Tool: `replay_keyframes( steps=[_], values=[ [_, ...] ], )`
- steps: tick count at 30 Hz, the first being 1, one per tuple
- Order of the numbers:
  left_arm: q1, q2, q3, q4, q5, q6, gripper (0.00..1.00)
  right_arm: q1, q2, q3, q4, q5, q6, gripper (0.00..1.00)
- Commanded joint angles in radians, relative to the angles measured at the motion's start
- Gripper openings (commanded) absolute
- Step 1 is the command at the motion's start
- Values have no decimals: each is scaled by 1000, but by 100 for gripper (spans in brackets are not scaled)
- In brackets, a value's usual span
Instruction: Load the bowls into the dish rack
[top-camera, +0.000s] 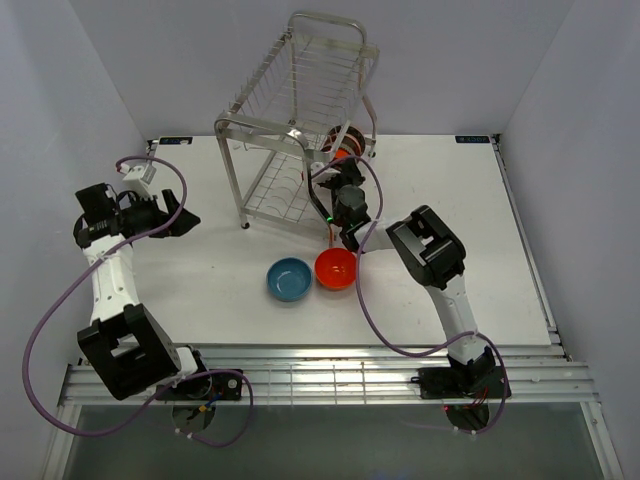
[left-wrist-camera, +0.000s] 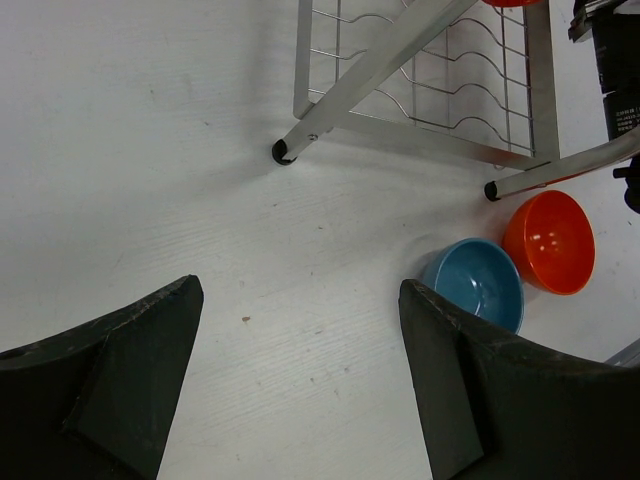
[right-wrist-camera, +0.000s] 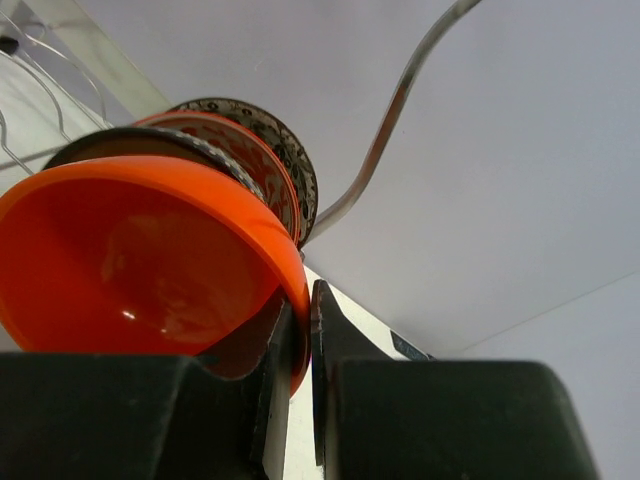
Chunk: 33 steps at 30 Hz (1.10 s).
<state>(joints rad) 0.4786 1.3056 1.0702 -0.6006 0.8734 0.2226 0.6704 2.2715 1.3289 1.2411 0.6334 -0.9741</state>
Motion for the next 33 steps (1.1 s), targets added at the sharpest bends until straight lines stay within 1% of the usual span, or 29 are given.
replay_keyframes(
  steps=[1, 7, 11, 15, 22, 26, 33],
  values=[
    [5, -5, -13, 15, 6, 18, 90, -12, 5, 66, 305, 97, -28, 8],
    [5, -12, -21, 21, 1, 27, 90, -3, 31, 81, 345, 104, -48, 8],
    [5, -20, -33, 25, -5, 35, 90, 0, 26, 70, 331, 89, -25, 8],
    [5, -34, -53, 33, -8, 44, 90, -2, 42, 75, 346, 85, -46, 8],
    [6, -39, -53, 38, -22, 50, 90, 0, 26, -10, 360, 8, -34, 8],
    [8, -39, -47, 35, -25, 50, 90, -2, 10, -19, 331, 14, -8, 8],
    [9, -31, -46, 35, -22, 41, 90, -2, -47, -45, 209, 17, 80, 8]
  ],
)
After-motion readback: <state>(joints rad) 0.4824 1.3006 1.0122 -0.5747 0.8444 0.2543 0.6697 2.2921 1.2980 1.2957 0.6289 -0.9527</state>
